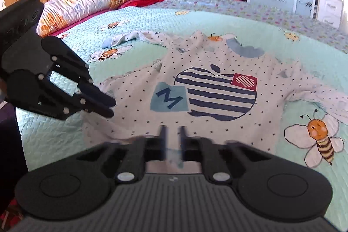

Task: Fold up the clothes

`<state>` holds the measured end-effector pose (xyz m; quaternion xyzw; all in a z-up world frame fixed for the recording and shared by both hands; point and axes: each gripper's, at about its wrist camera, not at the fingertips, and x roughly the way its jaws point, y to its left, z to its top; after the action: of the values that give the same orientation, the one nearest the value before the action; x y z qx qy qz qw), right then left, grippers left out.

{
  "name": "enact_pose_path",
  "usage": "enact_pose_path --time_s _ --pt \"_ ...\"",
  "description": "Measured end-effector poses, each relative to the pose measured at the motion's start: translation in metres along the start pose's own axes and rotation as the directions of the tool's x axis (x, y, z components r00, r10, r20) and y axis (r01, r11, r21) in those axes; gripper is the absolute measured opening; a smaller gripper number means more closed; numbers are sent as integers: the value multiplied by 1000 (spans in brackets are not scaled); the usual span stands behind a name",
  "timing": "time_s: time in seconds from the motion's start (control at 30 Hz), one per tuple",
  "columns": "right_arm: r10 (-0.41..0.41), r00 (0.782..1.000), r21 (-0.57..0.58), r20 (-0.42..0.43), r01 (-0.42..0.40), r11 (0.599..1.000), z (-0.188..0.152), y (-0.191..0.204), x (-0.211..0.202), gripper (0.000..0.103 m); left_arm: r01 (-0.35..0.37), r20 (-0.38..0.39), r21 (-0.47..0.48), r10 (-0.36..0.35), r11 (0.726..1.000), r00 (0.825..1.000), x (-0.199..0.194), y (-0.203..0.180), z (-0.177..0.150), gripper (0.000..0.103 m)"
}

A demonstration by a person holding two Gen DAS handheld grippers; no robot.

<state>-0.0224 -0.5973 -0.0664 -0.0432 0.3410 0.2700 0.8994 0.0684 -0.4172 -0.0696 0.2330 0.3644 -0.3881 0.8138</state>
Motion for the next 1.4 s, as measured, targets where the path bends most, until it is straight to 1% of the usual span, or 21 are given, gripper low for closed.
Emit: enact_pose_path --time_s 0.13,0.2,0.27,0.33,0.4,0.47,0.53,0.57,0.63,0.7,0.73,0.8,0.87,0.93,1.0,1.03,1.17,1.23,1.3,1.37,1.4 --pt "54 998 64 -34 -52 997 15 -30 37 0 54 -24 -104 -57 993 998 24 39 17 13" --pt "50 994 76 -97 -43 996 20 -55 69 0 77 -51 -121 -83 990 995 45 58 25 13" --pt "58 991 109 -121 -45 993 27 -88 98 0 62 -57 -182 -74 981 996 68 87 37 11" --pt "79 995 213 -60 -64 975 42 -131 118 0 37 -39 -265 -48 964 998 83 119 53 3" --pt "-1 1000 296 -22 7 955 57 -167 133 0 9 -24 -344 -19 939 1000 98 150 68 3" --pt "-69 998 381 10 60 923 69 -198 145 0 -116 -33 -344 112 932 993 104 165 76 3" --pt "-123 991 405 54 91 910 73 -197 140 0 -201 -49 -351 197 915 979 98 168 74 3" --pt "-123 989 410 78 81 909 74 -193 136 5 -134 1 -347 144 928 990 87 164 70 3" --pt "39 992 359 120 -80 930 68 -167 122 5 37 64 -338 -17 941 998 68 151 60 7" --pt "208 977 252 48 -213 944 58 -135 118 5 172 76 -302 -156 938 985 62 138 51 14" --pt "271 963 213 11 -267 940 54 -123 119 5 153 51 -313 -144 937 988 72 139 51 14" --pt "296 955 200 -32 -284 938 56 -127 138 1 116 3 -334 -122 935 993 93 144 50 7" --pt "308 950 203 -61 -290 935 60 -134 158 0 107 30 -393 -103 913 994 115 170 67 3" --pt "153 988 271 -10 -144 952 85 -167 181 0 22 32 -448 -9 894 999 135 197 89 3" --pt "19 999 333 38 -30 942 103 -192 195 0 -105 13 -490 127 866 992 147 214 105 3" --pt "25 999 331 33 -34 943 99 -189 187 0 -153 7 -507 182 848 983 151 220 111 3" --pt "49 999 321 16 -51 946 84 -181 157 6 -161 67 -480 219 862 973 122 203 111 5" --pt "61 998 316 7 -60 947 76 -176 141 6 -43 131 -457 115 888 985 104 190 101 6" --pt "73 997 311 -2 -69 948 68 -172 126 7 118 142 -426 -62 897 988 102 178 93 12" --pt "85 996 307 -11 -77 949 60 -167 111 6 155 85 -419 -131 895 988 119 169 92 13" --pt "87 996 313 -15 -78 947 58 -170 107 4 132 78 -429 -109 893 991 130 174 96 13"
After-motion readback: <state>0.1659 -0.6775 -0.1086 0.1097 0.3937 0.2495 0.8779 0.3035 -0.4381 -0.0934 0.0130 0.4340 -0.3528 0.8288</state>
